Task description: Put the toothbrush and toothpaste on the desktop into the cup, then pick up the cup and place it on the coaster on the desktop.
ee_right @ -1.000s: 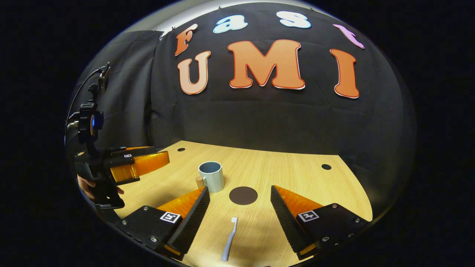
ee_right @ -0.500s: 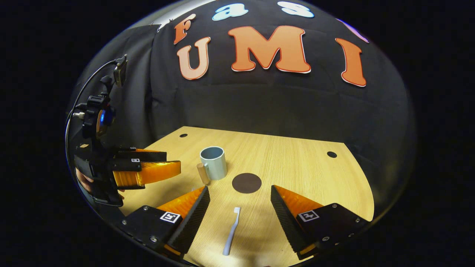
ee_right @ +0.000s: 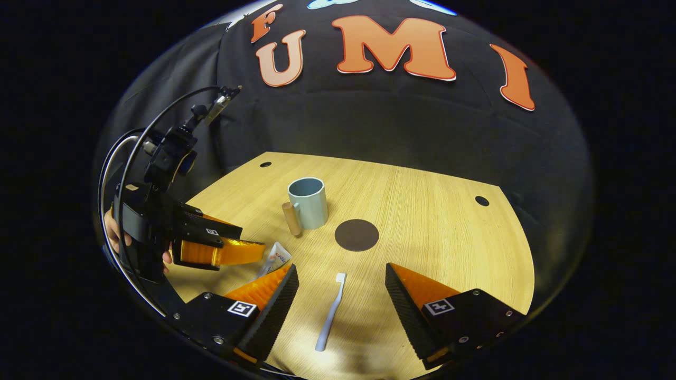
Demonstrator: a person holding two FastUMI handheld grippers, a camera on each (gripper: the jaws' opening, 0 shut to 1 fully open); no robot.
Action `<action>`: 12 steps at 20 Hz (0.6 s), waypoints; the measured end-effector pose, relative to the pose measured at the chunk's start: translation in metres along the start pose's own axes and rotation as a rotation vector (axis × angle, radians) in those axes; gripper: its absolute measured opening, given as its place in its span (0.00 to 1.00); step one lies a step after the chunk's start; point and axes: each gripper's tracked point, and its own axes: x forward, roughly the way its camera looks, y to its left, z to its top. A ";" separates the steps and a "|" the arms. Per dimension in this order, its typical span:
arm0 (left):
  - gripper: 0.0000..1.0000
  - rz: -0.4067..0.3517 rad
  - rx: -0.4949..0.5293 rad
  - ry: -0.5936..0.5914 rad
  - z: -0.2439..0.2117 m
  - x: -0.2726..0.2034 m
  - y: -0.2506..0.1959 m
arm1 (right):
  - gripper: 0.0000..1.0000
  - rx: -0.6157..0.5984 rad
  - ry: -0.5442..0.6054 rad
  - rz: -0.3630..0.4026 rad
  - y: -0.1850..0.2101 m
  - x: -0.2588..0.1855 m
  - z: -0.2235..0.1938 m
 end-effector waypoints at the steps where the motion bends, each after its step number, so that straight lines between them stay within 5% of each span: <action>1: 1.00 0.004 0.001 0.029 -0.005 0.002 0.000 | 0.98 0.006 0.008 0.006 0.001 0.000 -0.001; 10: 0.97 0.089 -0.030 0.251 -0.041 0.031 0.009 | 0.96 0.041 0.079 0.018 -0.007 0.015 -0.026; 12: 0.79 0.086 -0.037 0.269 -0.044 0.036 0.003 | 0.97 0.049 0.090 0.017 -0.009 0.018 -0.030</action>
